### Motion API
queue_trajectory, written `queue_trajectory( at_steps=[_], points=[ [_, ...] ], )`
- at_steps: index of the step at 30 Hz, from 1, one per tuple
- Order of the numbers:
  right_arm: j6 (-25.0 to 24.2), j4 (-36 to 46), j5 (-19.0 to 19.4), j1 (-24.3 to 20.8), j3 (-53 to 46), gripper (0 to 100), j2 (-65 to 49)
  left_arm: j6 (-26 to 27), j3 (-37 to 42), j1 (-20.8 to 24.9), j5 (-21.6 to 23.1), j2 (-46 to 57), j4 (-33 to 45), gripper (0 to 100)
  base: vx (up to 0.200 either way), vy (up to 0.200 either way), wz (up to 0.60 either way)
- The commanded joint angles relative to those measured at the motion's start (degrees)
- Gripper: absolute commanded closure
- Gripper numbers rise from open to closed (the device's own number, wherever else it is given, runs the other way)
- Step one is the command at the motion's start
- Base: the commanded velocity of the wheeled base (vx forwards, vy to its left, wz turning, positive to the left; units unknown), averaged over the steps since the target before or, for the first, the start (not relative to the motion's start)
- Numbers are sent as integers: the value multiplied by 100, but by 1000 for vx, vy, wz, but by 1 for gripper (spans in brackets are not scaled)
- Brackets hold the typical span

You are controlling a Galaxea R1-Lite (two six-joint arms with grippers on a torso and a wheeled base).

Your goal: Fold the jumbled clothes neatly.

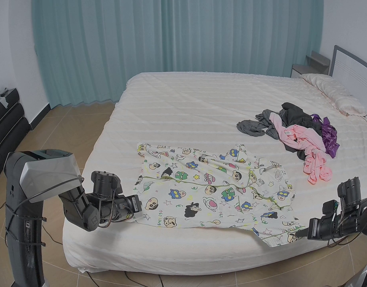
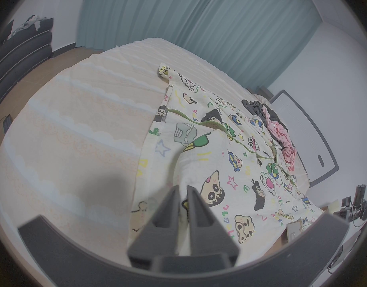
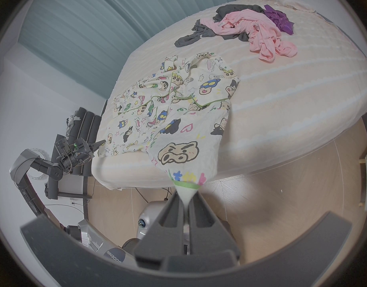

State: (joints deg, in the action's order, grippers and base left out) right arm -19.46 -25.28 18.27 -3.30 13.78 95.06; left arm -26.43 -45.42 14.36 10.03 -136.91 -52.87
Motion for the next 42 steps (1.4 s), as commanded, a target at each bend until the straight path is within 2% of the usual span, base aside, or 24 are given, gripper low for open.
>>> queue_trajectory(
  at_steps=[1,5,14,15,24,29,33,36,42],
  points=[
    [12,6,1,-4,2,100,83,138,-46,-91,-63,7,-4,100,0,0,0],
    [135,6,-26,23,-24,100,83,182,-371,-153,-291,-37,31,100,0,0,0],
    [197,15,-34,32,-15,100,144,226,-617,-206,-256,-55,506,100,0,0,0],
    [197,6,-34,32,-24,100,153,217,-652,-214,-256,-55,515,0,0,0,0],
    [188,6,-34,32,-6,100,171,182,-582,-663,-168,103,506,0,0,0,0],
    [179,6,-26,32,-6,100,206,226,332,-926,869,569,409,0,0,0,0],
    [188,-3,-26,32,-6,100,241,349,816,-953,1431,745,321,0,0,0,0],
    [188,-3,-26,32,-6,100,232,701,921,-917,1431,683,321,0,0,0,0],
    [179,-3,-26,32,-6,100,223,806,807,-794,1229,367,321,0,0,0,0]
  ],
)
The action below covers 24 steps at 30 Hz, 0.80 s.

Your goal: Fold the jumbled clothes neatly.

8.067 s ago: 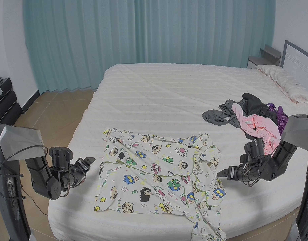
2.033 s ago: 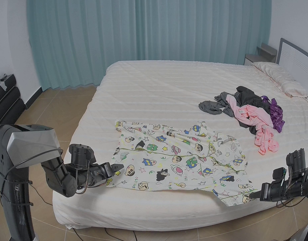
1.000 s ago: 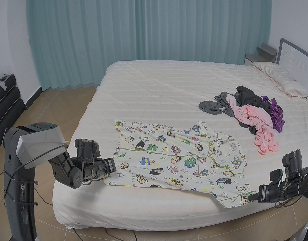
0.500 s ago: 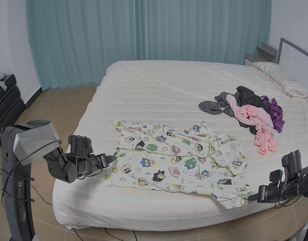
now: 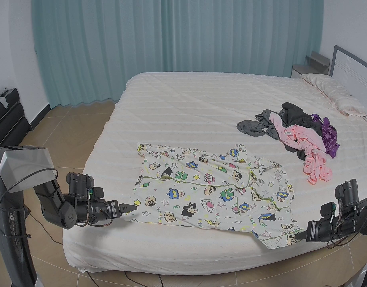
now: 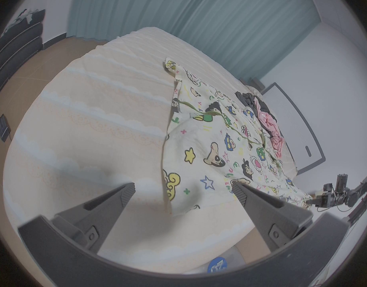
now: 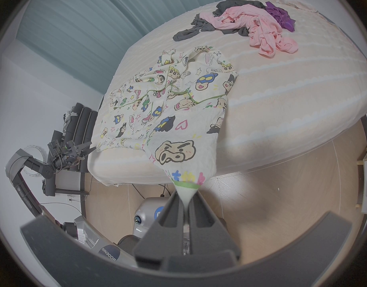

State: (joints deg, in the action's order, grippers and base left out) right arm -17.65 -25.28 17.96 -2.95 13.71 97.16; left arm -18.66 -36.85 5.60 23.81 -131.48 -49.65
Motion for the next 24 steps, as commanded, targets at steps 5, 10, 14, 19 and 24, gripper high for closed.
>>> queue_trajectory(
  at_steps=[5,10,14,19,24],
  points=[
    [-1,-3,15,-13,17,100,31,21,-323,372,-570,-432,8,0,0,0,0],
    [-1,-3,15,-21,17,100,31,-14,-481,618,-667,-484,79,0,0,0,0],
    [-1,-3,15,-21,17,100,31,-14,-595,697,-764,-555,202,0,0,0,0],
    [-10,-3,15,-13,26,100,40,-23,-753,697,-869,-528,667,100,0,0,0],
    [-19,-3,6,-13,8,100,22,-23,-648,653,-1124,-475,685,100,0,0,0]
  ],
)
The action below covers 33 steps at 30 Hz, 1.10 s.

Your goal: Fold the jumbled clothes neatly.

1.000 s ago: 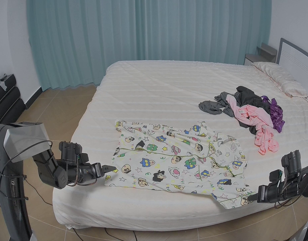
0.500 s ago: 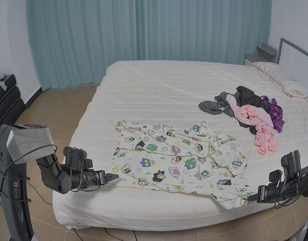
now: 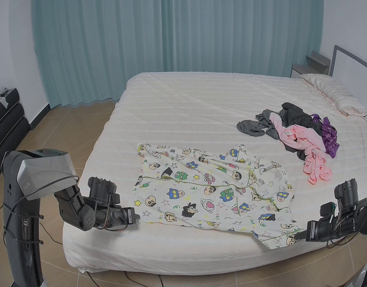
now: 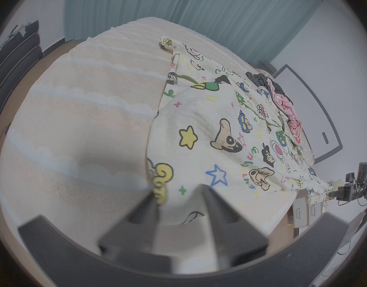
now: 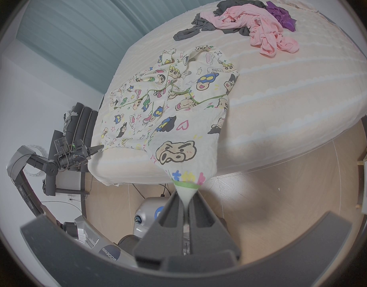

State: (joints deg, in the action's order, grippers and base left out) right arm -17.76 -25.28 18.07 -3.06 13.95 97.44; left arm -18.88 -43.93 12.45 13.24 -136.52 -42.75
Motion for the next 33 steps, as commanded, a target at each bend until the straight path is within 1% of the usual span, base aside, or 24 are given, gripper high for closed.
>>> queue_trajectory(
  at_steps=[1,6,11,13,16,20,25,27,33],
  points=[
    [1,-3,-5,-2,-24,100,-6,-1,140,-41,-85,100,4,100,0,0,0],
    [10,-3,-5,-2,-59,100,-23,16,482,-49,-111,557,259,100,0,0,0],
    [18,41,-22,-2,-67,100,-85,34,605,-32,-111,996,900,100,0,0,0],
    [45,85,-66,-10,-173,100,-67,60,667,-23,-111,1286,1436,100,0,0,0],
    [71,85,-84,-19,-199,100,-41,104,667,-14,-111,1365,1639,100,0,0,0],
    [229,85,-102,-54,-357,100,-6,210,781,-23,-120,1435,1814,100,0,0,0],
    [423,111,-102,-54,-489,100,38,359,966,-5,-278,1488,1911,100,0,0,0],
    [449,138,-102,-63,-507,100,161,421,1106,-5,-357,1488,1911,100,0,0,0],
    [660,120,-93,-116,-595,100,504,447,1309,-5,-375,1471,1911,100,0,0,0]
  ],
)
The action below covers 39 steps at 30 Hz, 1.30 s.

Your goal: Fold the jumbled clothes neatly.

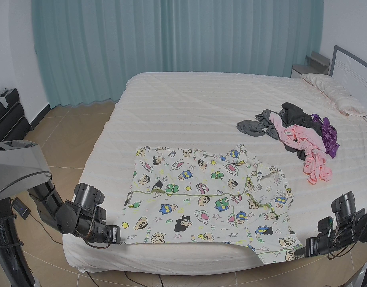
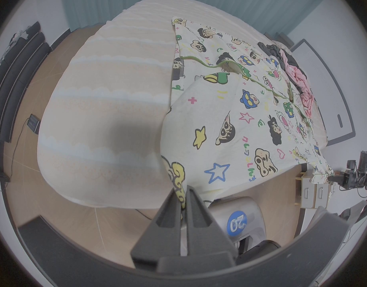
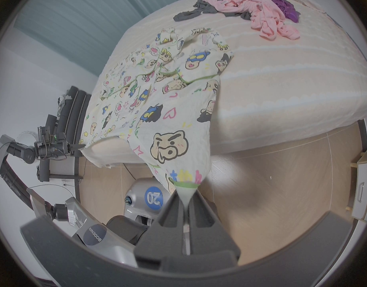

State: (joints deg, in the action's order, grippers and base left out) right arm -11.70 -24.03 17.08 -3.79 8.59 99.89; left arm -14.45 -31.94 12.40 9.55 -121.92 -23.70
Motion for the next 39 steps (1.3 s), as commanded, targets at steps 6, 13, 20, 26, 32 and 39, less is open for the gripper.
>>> queue_trajectory(
  at_steps=[6,13,20,26,32,39],
  points=[
    [107,-14,6,-227,-112,0,321,12,188,8,3,10,6,0,0,0,0],
    [37,-172,24,-113,37,0,171,-67,214,-185,56,186,-3,0,0,0,0],
    [-1080,-357,155,-52,1030,0,-13,-753,206,-835,1093,1162,-3,0,0,0,0],
    [-2337,-471,138,-245,1971,0,408,-1772,65,-932,1480,1531,-38,0,0,0,0],
    [-3514,-1869,-47,-324,2357,0,1305,-1930,-5,-906,1691,1478,-30,0,133,0,0],
    [-4314,-2607,-891,-500,3412,0,2474,-1922,65,-897,1700,1320,-47,0,200,0,0]
  ],
)
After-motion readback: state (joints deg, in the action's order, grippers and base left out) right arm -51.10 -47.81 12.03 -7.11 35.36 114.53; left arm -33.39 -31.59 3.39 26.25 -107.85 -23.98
